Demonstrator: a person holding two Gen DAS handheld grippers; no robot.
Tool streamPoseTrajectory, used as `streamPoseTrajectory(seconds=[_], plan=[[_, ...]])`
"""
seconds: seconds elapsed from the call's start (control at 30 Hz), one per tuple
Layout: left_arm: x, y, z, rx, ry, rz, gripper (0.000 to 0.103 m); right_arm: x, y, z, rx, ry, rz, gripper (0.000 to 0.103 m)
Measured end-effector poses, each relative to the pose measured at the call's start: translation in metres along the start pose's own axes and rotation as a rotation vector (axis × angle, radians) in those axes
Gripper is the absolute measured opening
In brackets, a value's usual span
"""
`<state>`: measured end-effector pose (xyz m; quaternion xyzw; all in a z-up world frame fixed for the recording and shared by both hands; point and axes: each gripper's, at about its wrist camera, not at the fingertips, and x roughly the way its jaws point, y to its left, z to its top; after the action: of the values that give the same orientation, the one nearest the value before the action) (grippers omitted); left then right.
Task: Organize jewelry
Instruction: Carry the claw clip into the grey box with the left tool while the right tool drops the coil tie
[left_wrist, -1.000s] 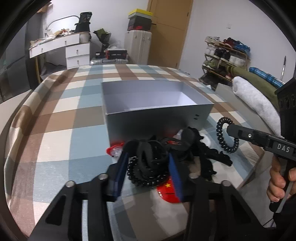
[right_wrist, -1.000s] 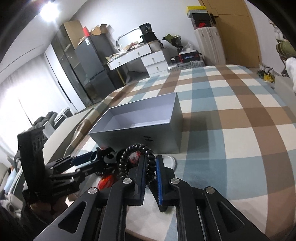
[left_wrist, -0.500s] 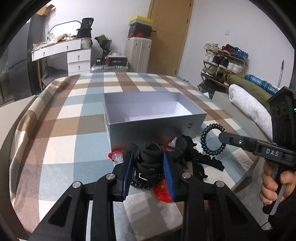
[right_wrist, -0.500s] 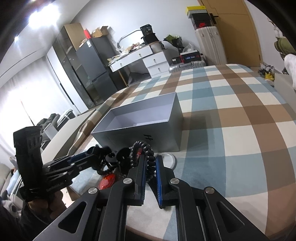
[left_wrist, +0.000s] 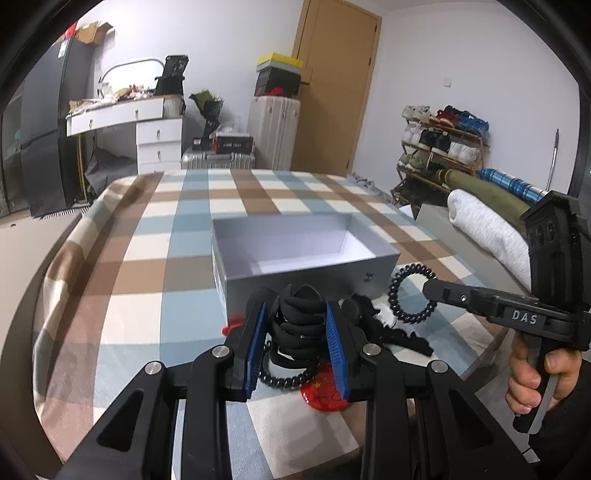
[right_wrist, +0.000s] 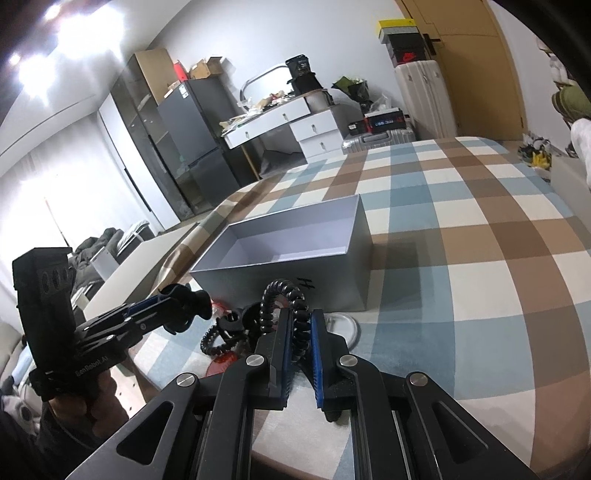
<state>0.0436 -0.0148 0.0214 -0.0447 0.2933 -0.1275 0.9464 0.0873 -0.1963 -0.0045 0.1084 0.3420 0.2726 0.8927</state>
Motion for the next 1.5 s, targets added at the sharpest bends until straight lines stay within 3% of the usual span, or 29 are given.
streamPoseTrajectory(seconds=[0.67,1.13,1.5], plan=[[0.005,0.014,0.032,-0.034,-0.102,0.031,0.026,0.008,0.009,0.034,-0.007,-0.064,0.018,0.009],[0.036,0.018,0.041,-0.024,-0.062,0.05,0.026,0.033,0.005,0.058,0.004,-0.056,-0.039,0.009],[0.058,0.034,0.042,0.007,-0.015,0.065,0.026,0.047,-0.002,0.054,-0.005,-0.008,-0.079,0.009]])
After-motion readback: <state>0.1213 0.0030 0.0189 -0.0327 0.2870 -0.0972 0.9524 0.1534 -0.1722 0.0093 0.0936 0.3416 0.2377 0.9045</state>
